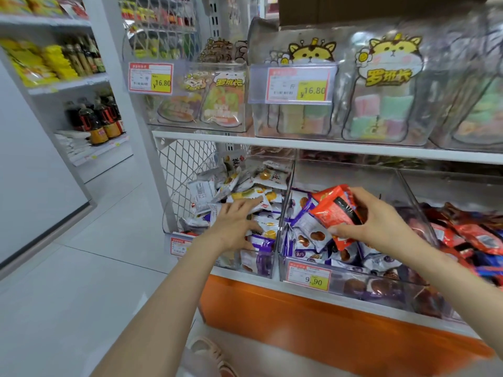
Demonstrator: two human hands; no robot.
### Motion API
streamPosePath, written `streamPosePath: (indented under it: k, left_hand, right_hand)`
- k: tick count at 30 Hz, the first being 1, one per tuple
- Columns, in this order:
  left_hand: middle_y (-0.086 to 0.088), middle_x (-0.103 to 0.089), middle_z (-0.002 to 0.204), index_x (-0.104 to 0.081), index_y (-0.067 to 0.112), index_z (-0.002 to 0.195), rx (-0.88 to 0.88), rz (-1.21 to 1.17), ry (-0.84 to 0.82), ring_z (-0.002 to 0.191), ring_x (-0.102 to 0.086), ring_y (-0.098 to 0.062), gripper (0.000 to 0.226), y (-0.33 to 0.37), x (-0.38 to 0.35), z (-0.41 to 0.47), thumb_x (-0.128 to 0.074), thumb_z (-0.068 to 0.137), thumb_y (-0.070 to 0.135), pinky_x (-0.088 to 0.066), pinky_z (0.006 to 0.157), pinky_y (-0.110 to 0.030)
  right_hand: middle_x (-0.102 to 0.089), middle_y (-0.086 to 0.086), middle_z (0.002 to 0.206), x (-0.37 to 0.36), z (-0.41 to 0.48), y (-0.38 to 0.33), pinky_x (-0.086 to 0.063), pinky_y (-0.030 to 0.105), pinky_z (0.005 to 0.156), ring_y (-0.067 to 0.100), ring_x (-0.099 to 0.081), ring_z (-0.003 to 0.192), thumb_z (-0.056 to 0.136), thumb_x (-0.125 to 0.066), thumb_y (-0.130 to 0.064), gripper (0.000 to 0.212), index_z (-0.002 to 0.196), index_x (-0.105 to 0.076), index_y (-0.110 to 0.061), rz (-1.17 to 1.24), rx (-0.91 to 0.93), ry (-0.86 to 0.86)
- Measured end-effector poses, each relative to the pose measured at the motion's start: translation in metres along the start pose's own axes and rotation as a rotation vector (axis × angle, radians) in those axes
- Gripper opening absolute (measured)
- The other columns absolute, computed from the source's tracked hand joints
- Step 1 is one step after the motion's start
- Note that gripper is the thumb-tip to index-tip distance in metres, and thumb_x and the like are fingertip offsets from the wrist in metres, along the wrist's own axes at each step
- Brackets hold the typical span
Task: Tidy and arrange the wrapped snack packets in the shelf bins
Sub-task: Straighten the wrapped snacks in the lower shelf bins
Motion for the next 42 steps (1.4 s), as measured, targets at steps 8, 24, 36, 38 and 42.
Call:
streamPosePath:
  k: [8,24,36,38,42]
  left_hand:
    - [0.008,-0.006,0.155,-0.066,0.034,0.107,0.01,-0.063,0.025,0.14,0.0,-0.02,0.027,0.008,0.003,0.007,-0.069,0.08,0.033,-0.002,0.109,-0.039]
    - [0.008,-0.053,0.118,-0.059,0.021,0.119,-0.101,-0.084,0.065,0.11,-0.039,-0.015,0.036,0.018,-0.003,0.009,-0.066,0.084,0.026,-0.022,0.08,-0.024]
    - [0.02,-0.039,0.074,-0.051,0.027,0.082,-0.083,-0.153,-0.079,0.093,-0.032,-0.01,0.021,0.022,0.003,0.022,-0.07,0.079,0.034,-0.02,0.078,-0.03]
    - [0.02,-0.042,0.072,-0.061,0.021,0.083,-0.076,-0.187,-0.04,0.091,-0.031,-0.008,0.013,0.023,0.001,0.023,-0.071,0.079,0.027,-0.02,0.081,-0.03]
    - [0.019,-0.05,0.079,-0.067,0.014,0.083,-0.072,-0.236,0.05,0.09,-0.033,-0.007,0.012,0.018,-0.007,0.023,-0.074,0.076,0.021,-0.019,0.082,-0.029]
  right_hand:
    - [-0.057,-0.015,0.097,-0.002,-0.008,0.001,-0.05,0.014,0.059,-0.001,-0.06,0.08,0.066,-0.082,-0.029,0.067,0.116,-0.038,-0.036,0.043,-0.009,-0.05]
    - [-0.055,-0.006,0.109,-0.01,-0.014,0.006,-0.046,0.009,0.054,-0.001,-0.056,0.082,0.07,-0.081,-0.031,0.084,0.139,-0.033,-0.028,0.061,-0.062,-0.143]
    - [-0.055,-0.014,0.1,-0.016,-0.011,0.01,-0.046,0.007,0.058,-0.005,-0.056,0.081,0.069,-0.081,-0.032,0.078,0.133,-0.037,-0.029,0.055,-0.083,-0.177]
    - [-0.055,-0.017,0.097,-0.019,-0.009,0.01,-0.045,0.005,0.058,-0.006,-0.055,0.08,0.069,-0.081,-0.032,0.071,0.125,-0.038,-0.032,0.049,-0.078,-0.183]
    - [-0.057,-0.017,0.096,-0.025,-0.006,0.01,-0.045,0.004,0.057,-0.006,-0.057,0.079,0.071,-0.081,-0.028,0.07,0.127,-0.039,-0.031,0.089,-0.083,-0.193]
Point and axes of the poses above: each hand's wrist, its own z-axis towards the middle knuckle, its own x-axis out of the back of the hand, y = z × x, the point moved 3 cm from there along z, towards the middle knuckle
